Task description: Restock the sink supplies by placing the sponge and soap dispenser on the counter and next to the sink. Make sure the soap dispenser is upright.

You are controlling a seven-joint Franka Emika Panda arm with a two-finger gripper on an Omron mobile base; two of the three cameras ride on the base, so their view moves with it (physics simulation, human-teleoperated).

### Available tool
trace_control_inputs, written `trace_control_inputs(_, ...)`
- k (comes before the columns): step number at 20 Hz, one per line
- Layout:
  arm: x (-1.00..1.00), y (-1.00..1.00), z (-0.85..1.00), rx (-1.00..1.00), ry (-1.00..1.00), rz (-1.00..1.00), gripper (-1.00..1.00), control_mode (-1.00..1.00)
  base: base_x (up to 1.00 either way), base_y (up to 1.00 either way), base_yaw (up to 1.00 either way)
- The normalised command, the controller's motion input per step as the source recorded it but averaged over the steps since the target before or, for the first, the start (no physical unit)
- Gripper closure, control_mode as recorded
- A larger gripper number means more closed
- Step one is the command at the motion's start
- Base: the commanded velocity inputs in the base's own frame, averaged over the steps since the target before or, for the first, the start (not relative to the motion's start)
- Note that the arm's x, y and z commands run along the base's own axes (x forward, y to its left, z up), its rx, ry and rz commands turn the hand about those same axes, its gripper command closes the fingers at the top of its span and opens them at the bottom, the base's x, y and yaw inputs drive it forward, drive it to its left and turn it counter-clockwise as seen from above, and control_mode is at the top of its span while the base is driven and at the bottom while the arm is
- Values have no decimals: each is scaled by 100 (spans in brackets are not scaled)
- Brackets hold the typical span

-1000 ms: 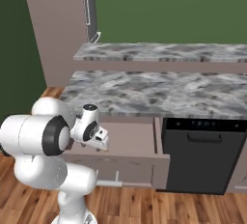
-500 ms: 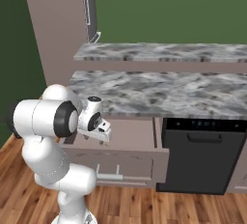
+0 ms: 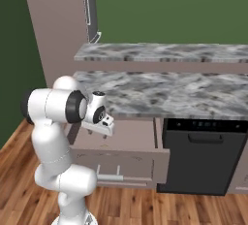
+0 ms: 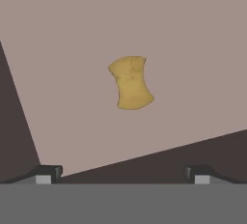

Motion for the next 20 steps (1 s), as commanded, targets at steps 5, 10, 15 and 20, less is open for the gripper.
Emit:
trace_control_inputs(5, 32, 4, -38, 0, 0, 0, -100, -100, 0, 0, 0)
trace_control_inputs(10, 17, 0, -34, 0, 0, 0, -100, -100, 0, 0, 0)
trace_control_inputs(15, 6, 0, -28, 0, 0, 0, -100, -100, 0, 0, 0)
trace_control_inputs(20, 2, -11, -28, 0, -1, 0, -100, -100, 0, 0, 0)
